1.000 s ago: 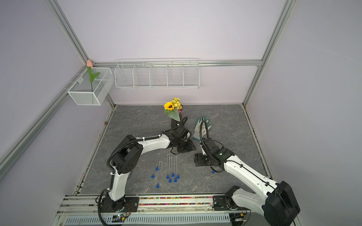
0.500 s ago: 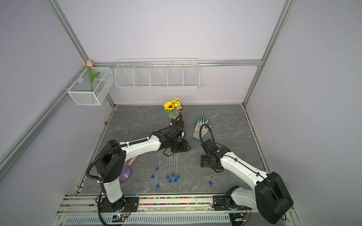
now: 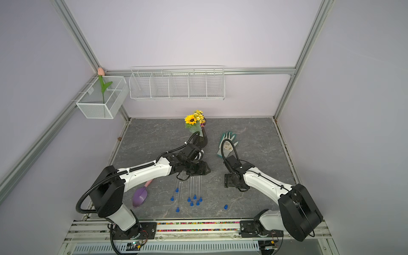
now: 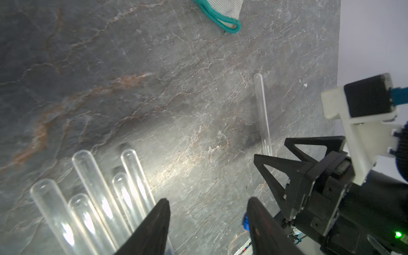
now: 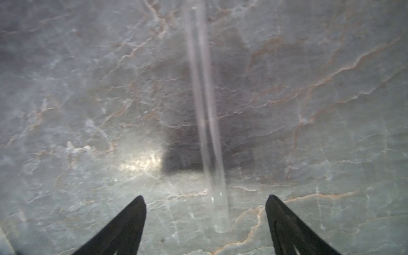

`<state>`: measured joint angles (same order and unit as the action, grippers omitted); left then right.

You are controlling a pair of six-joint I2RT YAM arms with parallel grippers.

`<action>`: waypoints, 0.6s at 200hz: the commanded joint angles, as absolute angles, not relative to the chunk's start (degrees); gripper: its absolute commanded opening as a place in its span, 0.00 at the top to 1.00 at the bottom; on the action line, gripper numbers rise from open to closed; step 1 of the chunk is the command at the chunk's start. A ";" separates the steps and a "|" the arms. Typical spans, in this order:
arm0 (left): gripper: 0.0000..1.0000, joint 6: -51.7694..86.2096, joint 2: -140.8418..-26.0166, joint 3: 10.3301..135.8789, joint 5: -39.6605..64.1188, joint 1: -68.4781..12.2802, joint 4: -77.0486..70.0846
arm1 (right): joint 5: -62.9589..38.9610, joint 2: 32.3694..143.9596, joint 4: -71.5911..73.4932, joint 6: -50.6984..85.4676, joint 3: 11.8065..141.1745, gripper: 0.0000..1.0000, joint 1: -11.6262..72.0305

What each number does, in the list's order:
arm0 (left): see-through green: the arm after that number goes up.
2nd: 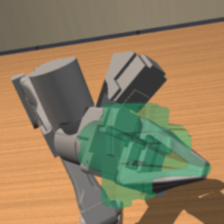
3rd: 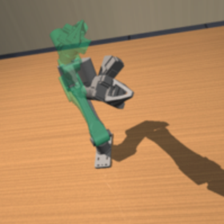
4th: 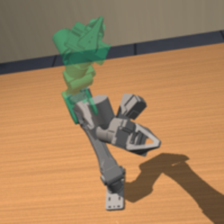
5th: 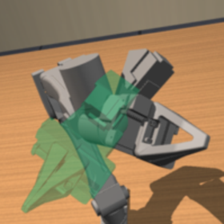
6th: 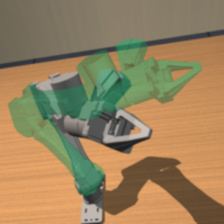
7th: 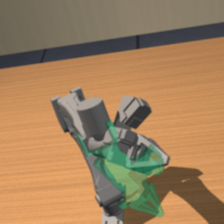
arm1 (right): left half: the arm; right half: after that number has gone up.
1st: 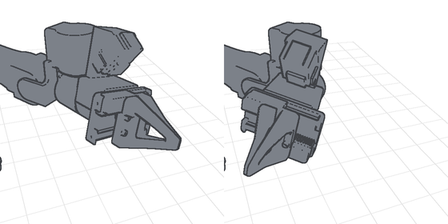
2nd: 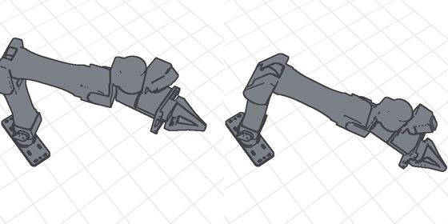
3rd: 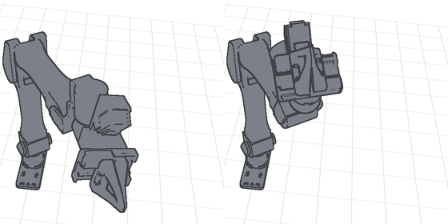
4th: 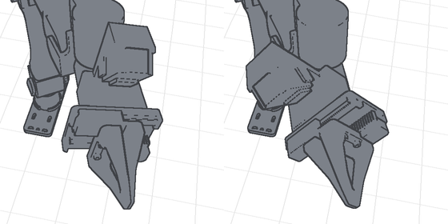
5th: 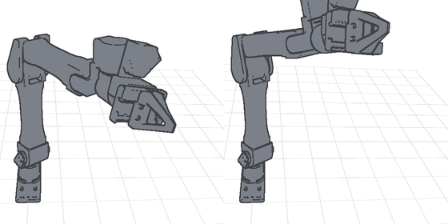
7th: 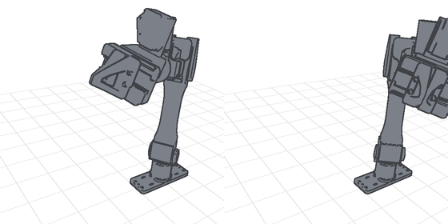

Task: Remove stoppers from test tubes
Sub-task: Pick up the test tube at the center of the board.

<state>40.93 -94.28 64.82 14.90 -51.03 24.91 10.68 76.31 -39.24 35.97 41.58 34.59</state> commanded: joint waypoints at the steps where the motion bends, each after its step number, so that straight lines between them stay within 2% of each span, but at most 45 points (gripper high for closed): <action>1: 0.40 39.03 -89.62 63.11 12.58 -51.25 26.67 | 10.48 74.29 -37.87 33.41 43.59 0.13 38.15; 41: 0.33 38.25 -79.73 57.81 7.78 -51.15 29.74 | 6.70 76.58 -37.35 31.81 47.13 0.15 45.38; 73: 0.28 40.05 -70.21 53.30 0.50 -50.43 35.83 | 3.64 81.10 -34.39 33.10 49.93 0.20 49.76; 120: 0.21 41.68 -52.85 43.60 -2.76 -44.85 38.49 | 1.60 91.69 -31.32 33.71 56.97 0.35 54.52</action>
<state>40.32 -59.64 47.31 0.97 -47.72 34.61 3.62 87.57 -33.45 33.34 53.71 52.77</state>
